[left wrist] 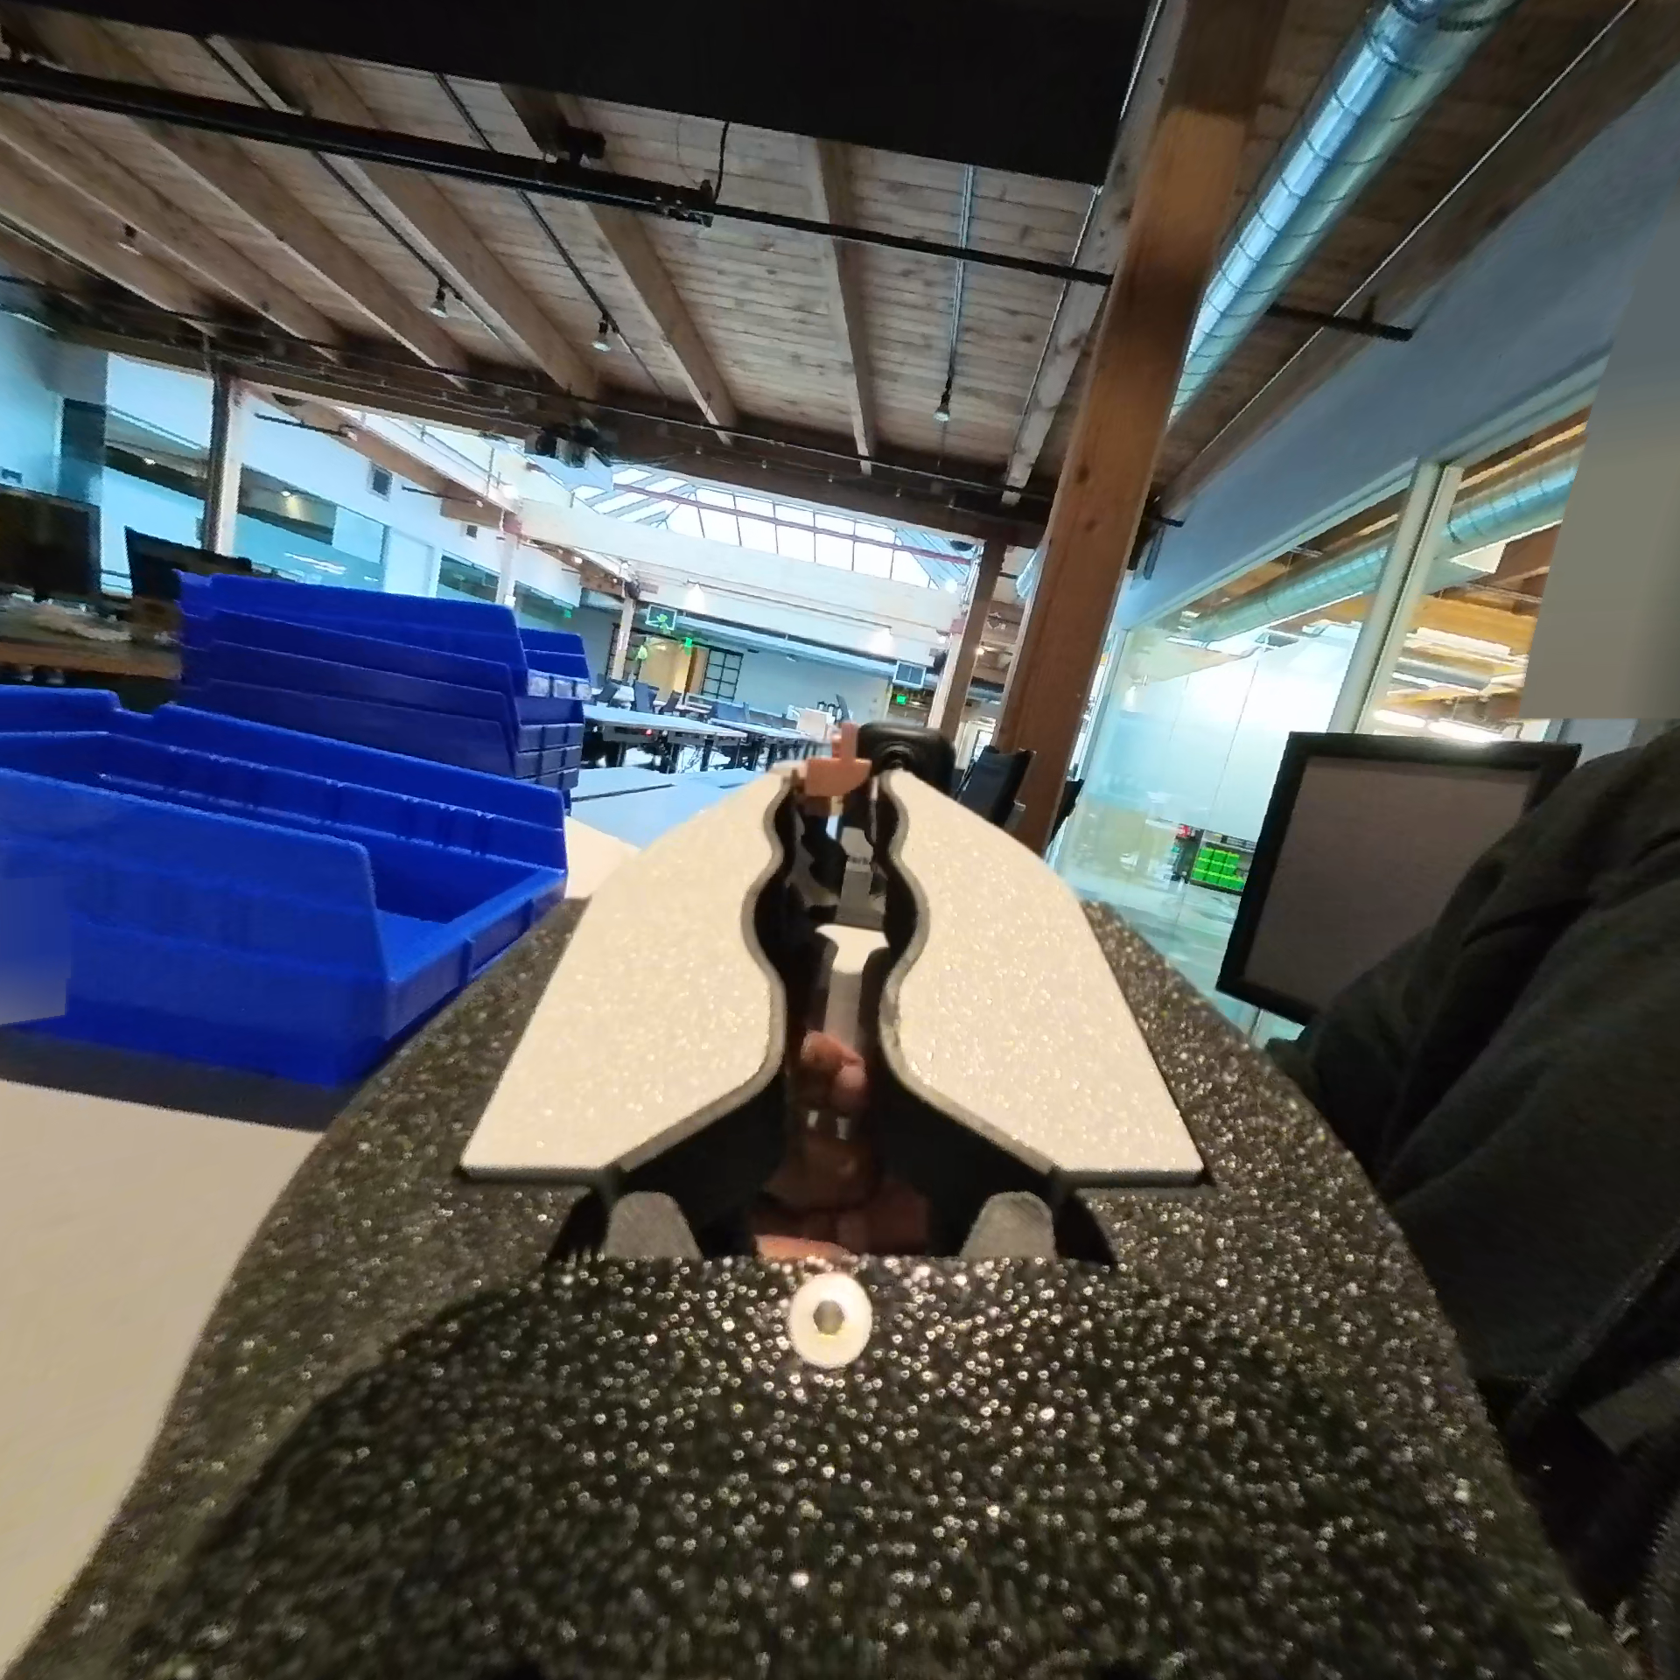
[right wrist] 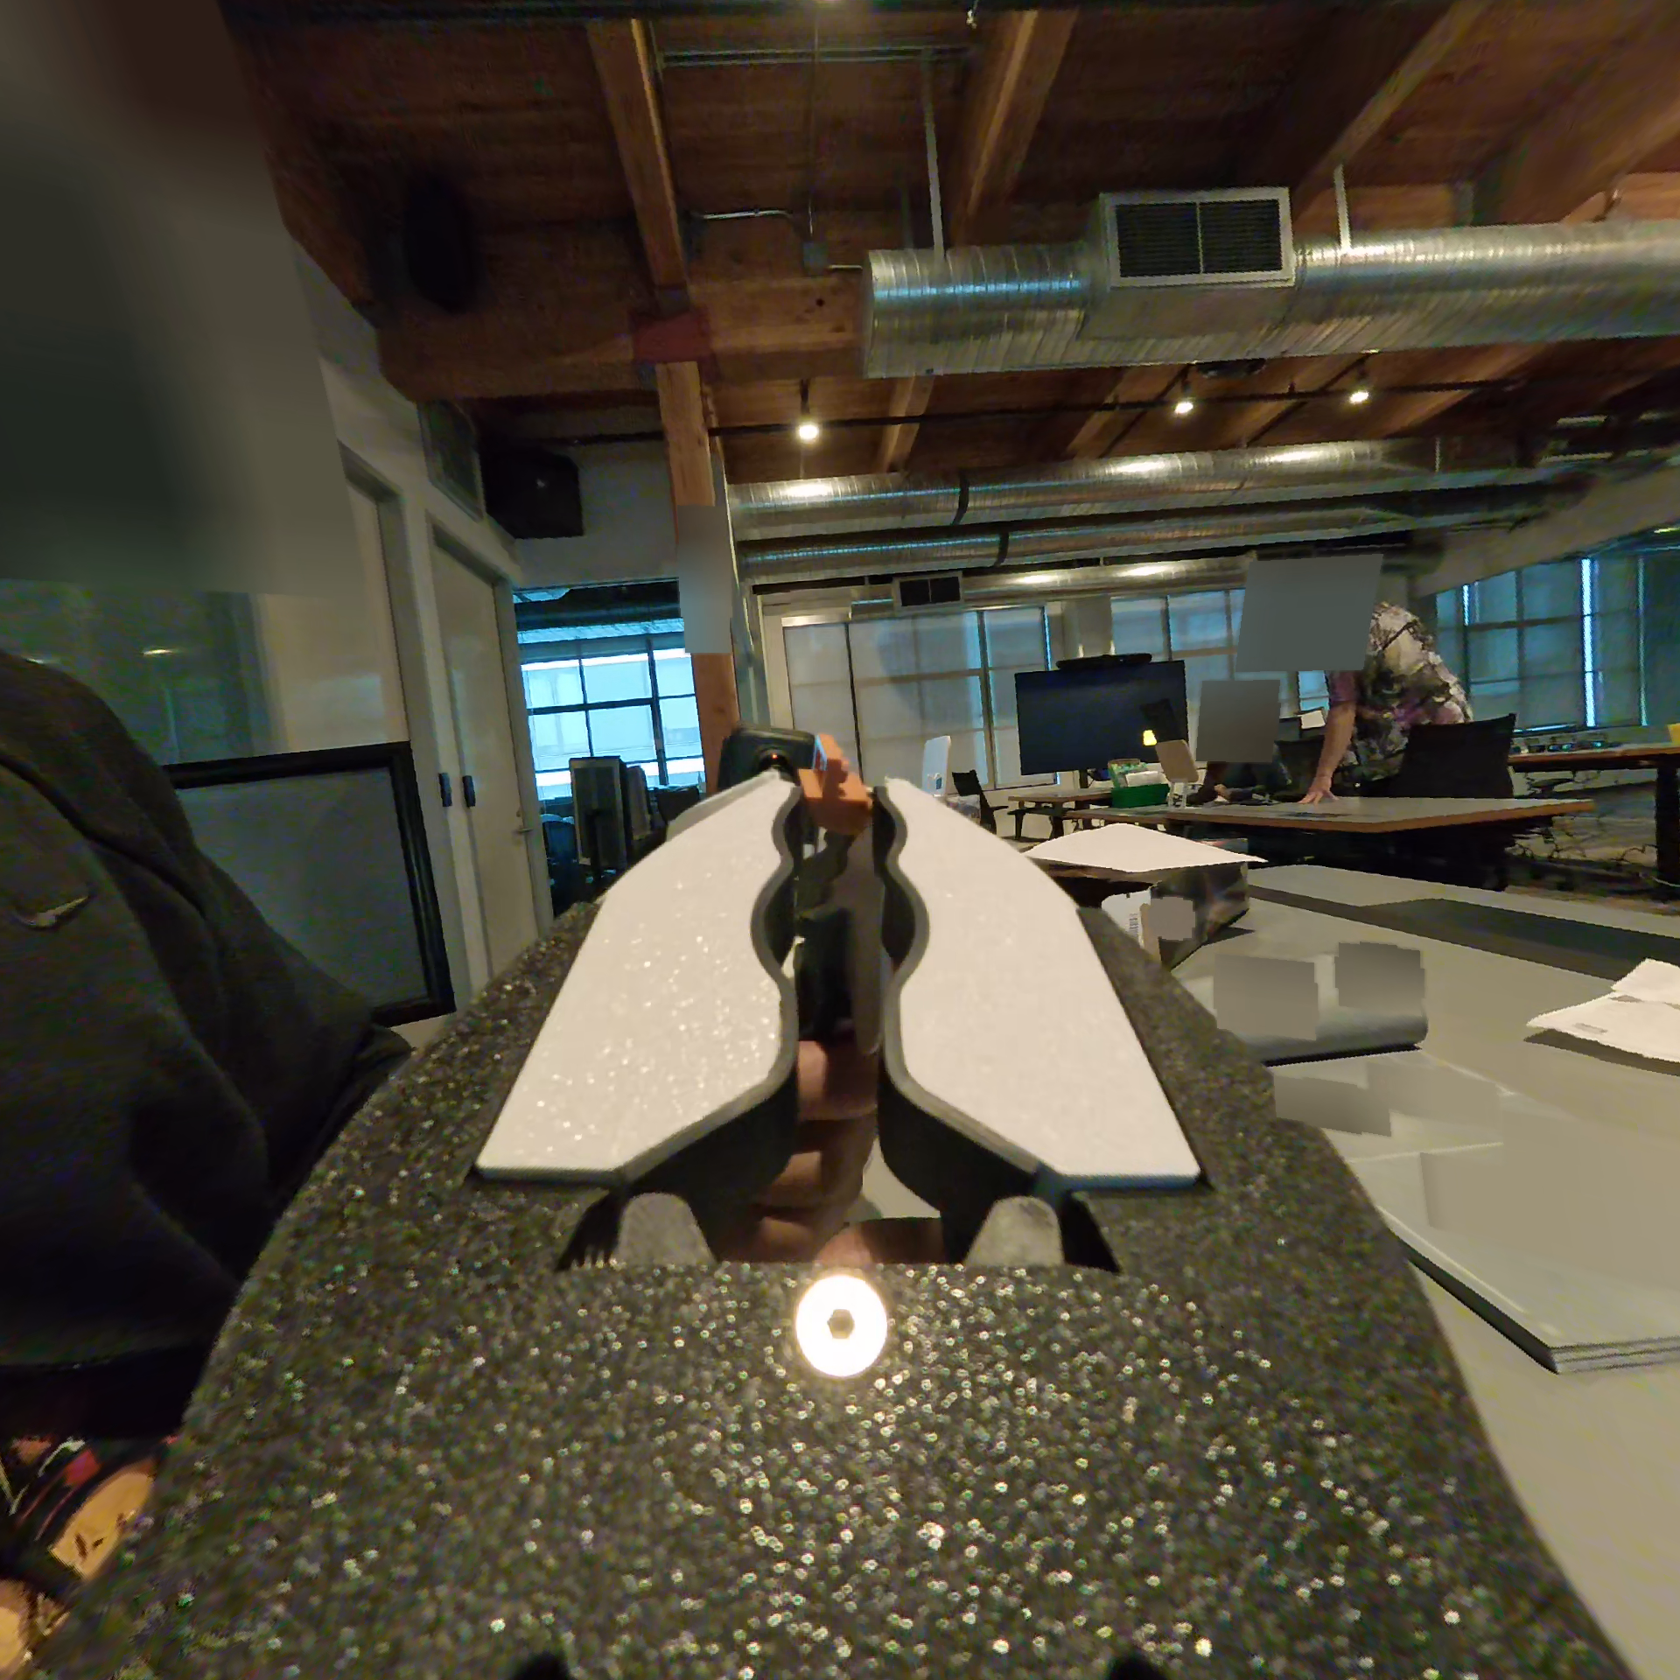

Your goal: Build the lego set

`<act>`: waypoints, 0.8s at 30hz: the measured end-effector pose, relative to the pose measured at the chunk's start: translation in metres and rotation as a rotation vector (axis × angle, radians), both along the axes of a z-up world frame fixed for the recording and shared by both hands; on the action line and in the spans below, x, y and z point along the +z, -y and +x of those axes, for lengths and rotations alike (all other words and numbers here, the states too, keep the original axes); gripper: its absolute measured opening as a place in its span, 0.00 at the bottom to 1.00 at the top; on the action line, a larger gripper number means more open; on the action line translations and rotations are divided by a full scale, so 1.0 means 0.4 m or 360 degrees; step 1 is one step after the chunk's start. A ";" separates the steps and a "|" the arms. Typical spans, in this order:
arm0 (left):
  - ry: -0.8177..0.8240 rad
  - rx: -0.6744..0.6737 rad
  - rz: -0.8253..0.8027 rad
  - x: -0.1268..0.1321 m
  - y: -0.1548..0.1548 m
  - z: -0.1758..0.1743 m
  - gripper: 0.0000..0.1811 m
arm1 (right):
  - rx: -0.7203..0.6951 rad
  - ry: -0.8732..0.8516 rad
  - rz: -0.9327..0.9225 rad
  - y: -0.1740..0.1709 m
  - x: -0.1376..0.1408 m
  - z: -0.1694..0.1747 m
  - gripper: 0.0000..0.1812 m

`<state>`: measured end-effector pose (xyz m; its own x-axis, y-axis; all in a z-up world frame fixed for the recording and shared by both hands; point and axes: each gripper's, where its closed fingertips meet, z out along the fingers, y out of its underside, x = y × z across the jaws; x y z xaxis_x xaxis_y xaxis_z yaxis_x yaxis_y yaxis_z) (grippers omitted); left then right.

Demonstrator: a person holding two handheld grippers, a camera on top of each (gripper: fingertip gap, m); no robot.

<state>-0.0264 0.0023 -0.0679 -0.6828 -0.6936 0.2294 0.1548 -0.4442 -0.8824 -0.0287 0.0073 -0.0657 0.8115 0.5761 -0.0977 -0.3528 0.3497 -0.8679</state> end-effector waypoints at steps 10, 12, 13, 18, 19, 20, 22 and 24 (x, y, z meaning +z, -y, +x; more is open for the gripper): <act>0.0027 -0.0018 -0.0052 0.004 -0.006 -0.004 0.08 | -0.0016 0.0018 -0.0009 -0.004 -0.004 -0.003 0.07; 0.0027 -0.0024 -0.0051 0.003 -0.004 -0.004 0.09 | -0.0025 0.0017 -0.0014 -0.005 -0.005 -0.001 0.07; 0.0027 -0.0020 -0.0047 0.002 -0.003 -0.003 0.10 | -0.0030 0.0017 -0.0015 -0.006 -0.005 0.000 0.07; 0.0031 0.0009 -0.0042 0.002 -0.002 -0.001 0.08 | -0.0036 0.0047 -0.0017 -0.007 -0.008 -0.006 0.07; 0.0034 0.0019 -0.0040 0.002 -0.004 0.000 0.08 | -0.0045 0.0061 -0.0021 -0.008 -0.010 -0.007 0.07; 0.0042 0.0033 -0.0025 0.002 -0.006 -0.001 0.08 | -0.0052 0.0076 -0.0029 -0.010 -0.012 -0.009 0.07; 0.0067 0.0075 0.0045 -0.002 -0.008 -0.002 0.08 | -0.0066 0.0105 -0.0049 -0.013 -0.018 -0.011 0.07; 0.0074 0.0124 0.0136 -0.006 -0.011 -0.003 0.07 | -0.0088 0.0149 -0.0072 -0.017 -0.024 -0.013 0.07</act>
